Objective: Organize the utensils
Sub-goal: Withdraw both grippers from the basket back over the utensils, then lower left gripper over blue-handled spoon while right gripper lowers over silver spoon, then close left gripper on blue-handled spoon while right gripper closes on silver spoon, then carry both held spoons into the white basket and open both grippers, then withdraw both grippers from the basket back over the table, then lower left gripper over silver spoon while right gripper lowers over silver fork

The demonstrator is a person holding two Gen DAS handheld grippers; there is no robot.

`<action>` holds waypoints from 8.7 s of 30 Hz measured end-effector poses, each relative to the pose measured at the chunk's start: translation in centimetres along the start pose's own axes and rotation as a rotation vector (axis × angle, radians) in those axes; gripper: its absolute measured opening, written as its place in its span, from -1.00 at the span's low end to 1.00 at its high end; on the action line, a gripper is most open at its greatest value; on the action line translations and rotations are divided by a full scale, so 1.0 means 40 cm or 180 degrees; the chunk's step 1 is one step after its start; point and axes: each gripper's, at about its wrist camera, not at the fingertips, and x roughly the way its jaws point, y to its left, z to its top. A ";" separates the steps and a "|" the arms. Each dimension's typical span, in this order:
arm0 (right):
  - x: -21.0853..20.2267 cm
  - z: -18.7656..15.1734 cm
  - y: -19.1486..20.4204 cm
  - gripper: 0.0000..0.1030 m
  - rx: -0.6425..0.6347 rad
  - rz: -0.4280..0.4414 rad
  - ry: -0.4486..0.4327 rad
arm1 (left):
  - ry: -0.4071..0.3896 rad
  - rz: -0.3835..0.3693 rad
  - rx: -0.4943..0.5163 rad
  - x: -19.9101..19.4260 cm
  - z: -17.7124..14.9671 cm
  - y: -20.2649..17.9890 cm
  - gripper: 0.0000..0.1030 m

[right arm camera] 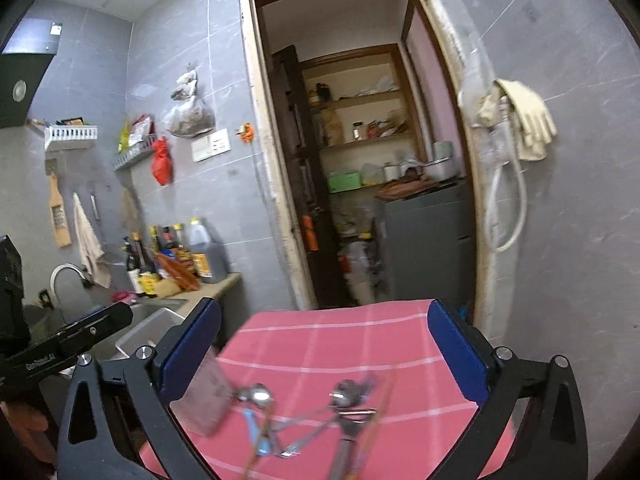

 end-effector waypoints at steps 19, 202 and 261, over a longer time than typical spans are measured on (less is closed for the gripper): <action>0.136 -0.182 -0.191 0.98 0.0113 0.0154 0.0704 | 0.0619 0.0066 0.0225 0.198 -0.179 -0.095 0.99; 0.356 -0.117 0.463 -0.85 -0.0586 0.0795 0.1067 | 0.0488 -0.0474 -0.0359 0.165 0.031 0.376 -0.77; 0.245 -0.248 -0.251 0.90 0.0239 0.0252 0.1041 | 0.1024 -0.0259 0.0264 0.330 -0.227 -0.104 0.99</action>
